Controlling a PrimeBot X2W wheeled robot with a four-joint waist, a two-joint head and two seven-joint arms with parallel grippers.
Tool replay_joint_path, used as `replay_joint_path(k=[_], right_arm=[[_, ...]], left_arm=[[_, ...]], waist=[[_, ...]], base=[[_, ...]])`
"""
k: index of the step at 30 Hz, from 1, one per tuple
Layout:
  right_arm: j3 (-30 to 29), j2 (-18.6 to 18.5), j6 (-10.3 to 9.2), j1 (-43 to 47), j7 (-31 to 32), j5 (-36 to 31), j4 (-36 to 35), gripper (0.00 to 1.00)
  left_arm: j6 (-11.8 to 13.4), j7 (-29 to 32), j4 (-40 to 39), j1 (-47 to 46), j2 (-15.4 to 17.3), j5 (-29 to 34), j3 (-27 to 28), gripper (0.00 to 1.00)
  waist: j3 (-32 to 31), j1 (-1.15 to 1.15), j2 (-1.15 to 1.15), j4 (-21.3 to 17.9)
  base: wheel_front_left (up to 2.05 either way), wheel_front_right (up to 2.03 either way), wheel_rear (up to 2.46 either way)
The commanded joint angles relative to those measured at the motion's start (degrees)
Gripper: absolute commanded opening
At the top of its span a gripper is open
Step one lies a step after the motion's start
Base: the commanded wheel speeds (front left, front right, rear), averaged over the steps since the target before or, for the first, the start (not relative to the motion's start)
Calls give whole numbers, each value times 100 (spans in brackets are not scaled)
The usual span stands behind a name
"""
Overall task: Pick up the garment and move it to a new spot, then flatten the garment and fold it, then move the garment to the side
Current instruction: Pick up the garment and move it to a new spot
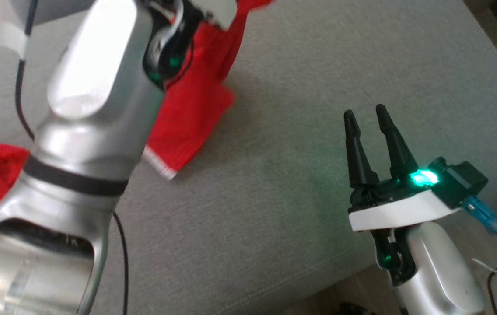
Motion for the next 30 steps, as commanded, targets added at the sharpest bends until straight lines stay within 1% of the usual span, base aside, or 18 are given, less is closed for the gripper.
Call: replay_joint_path(k=[1,2,4,9,13,16,21,24,27,28,30], right_arm=[[140,-23,-4,-210,-61,49,-218,100],[139,-23,-4,-219,-61,60,-217,100],[123,-23,-4,-235,-61,78,-214,100],[-10,-23,-4,-244,-61,32,-220,100],[-191,-23,-4,-213,-61,-164,-187,100],[-349,-23,-4,-176,-61,-330,-168,100],[-628,-23,-4,-38,-61,-594,-163,100],[-783,-23,-4,81,-61,-722,-170,100],[-899,-23,-4,207,-61,-822,-183,100],[-899,-23,-4,207,-61,-822,-183,100],[-968,-23,-4,290,-61,-869,-200,100]], left_arm=[[35,-122,-15,-323,100,-15,148,40],[12,-172,131,-347,86,-61,90,100],[-59,-261,359,-368,70,-109,-72,100],[-42,-627,773,-303,61,-175,-169,100],[-107,-863,920,-152,172,-153,-187,100],[-140,-1019,865,100,355,-109,-166,100],[-78,-1146,436,917,731,-4,-10,100],[41,-1156,-128,1635,939,134,183,100],[138,-1157,-771,2504,1068,260,433,100],[138,-1157,-771,2504,1068,260,433,100],[181,-1158,-1161,3077,1121,363,597,100]], waist=[[126,0,0,-127],[135,0,0,-136],[148,0,0,-133],[120,0,0,68],[7,0,0,411],[-111,0,0,705],[-385,0,0,1210],[-552,0,0,1472],[-697,0,0,1682],[-697,0,0,1682],[-778,0,0,1796]], base=[[0,0,0],[0,0,0],[0,0,0],[0,0,0],[0,0,0],[0,0,0],[0,0,0],[0,0,0],[0,0,0],[0,0,0],[0,0,0]])
